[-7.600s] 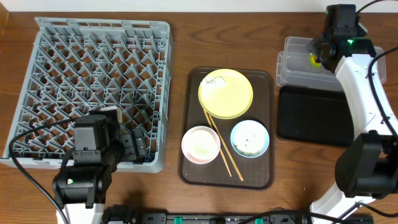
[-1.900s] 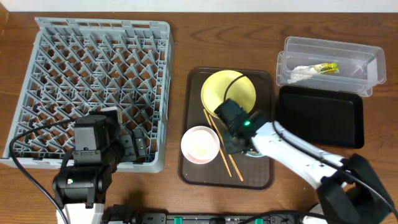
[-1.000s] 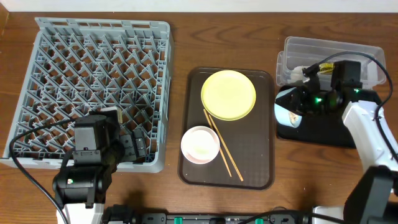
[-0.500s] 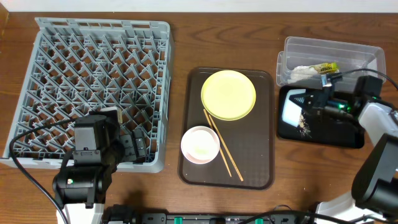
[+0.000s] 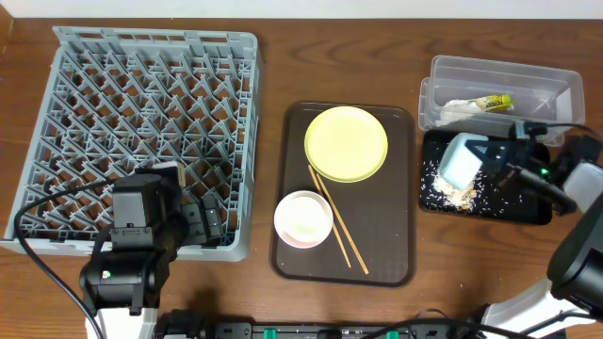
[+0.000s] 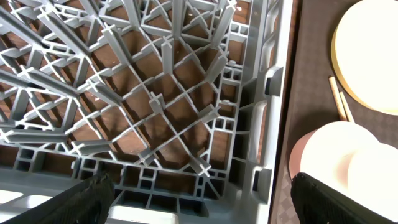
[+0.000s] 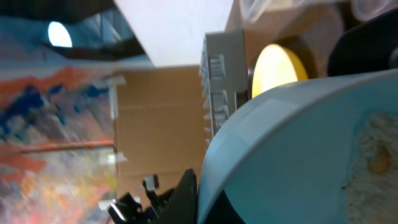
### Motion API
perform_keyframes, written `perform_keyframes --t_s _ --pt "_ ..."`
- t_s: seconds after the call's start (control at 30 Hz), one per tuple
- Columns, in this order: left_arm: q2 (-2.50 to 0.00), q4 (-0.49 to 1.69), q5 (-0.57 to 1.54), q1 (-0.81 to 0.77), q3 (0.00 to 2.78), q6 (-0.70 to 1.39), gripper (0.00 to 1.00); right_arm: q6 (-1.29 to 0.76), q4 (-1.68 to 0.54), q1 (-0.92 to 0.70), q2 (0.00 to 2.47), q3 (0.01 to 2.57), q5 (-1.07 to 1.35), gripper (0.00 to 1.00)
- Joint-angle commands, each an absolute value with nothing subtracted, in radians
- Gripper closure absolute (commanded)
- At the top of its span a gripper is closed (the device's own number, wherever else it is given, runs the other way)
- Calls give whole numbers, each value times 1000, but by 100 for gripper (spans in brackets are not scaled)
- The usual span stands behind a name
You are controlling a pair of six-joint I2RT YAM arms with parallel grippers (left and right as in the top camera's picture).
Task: Sort waste into correct bins and load items into the dishwasher
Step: 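Tip the blue bowl over the black tray to pour out the rice, then carry the blue bowl back and set it into the yellow plate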
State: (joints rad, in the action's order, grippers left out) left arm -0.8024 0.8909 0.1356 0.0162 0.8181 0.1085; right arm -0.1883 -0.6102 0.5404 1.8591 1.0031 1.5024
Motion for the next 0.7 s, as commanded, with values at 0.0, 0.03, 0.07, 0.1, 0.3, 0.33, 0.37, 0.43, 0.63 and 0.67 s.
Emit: perform_keyframes --t_s 0.0,0.03,0.07,0.1,0.3,0.33,0.37,0.43,0.63,0.67 --pt "-802 894 145 17 835 118 8 -241 -609 616 1864 1000 1560 99" --pt "-802 894 145 17 835 118 8 -252 -609 633 1864 1000 1560 99" --pt "-802 893 145 17 835 118 8 -255 -609 643 1864 1000 1560 99" --pt "-802 893 145 17 835 118 8 -255 -609 658 1864 1000 1560 99" --pt "-802 893 145 17 835 118 8 -264 -609 721 1864 1000 1560 99" --pt "-802 893 145 17 835 118 8 -274 -609 728 1864 1000 1560 99" --pt "-802 893 145 17 835 118 8 -277 -609 730 1864 1000 1560 99" --pt "-802 893 145 17 835 118 8 -276 -609 728 1864 1000 1560 99" --pt "-802 894 145 17 835 118 8 -189 -592 656 1863 1000 1561 99" --pt "-802 894 145 17 835 118 8 -166 -589 644 1863 1000 1561 99"
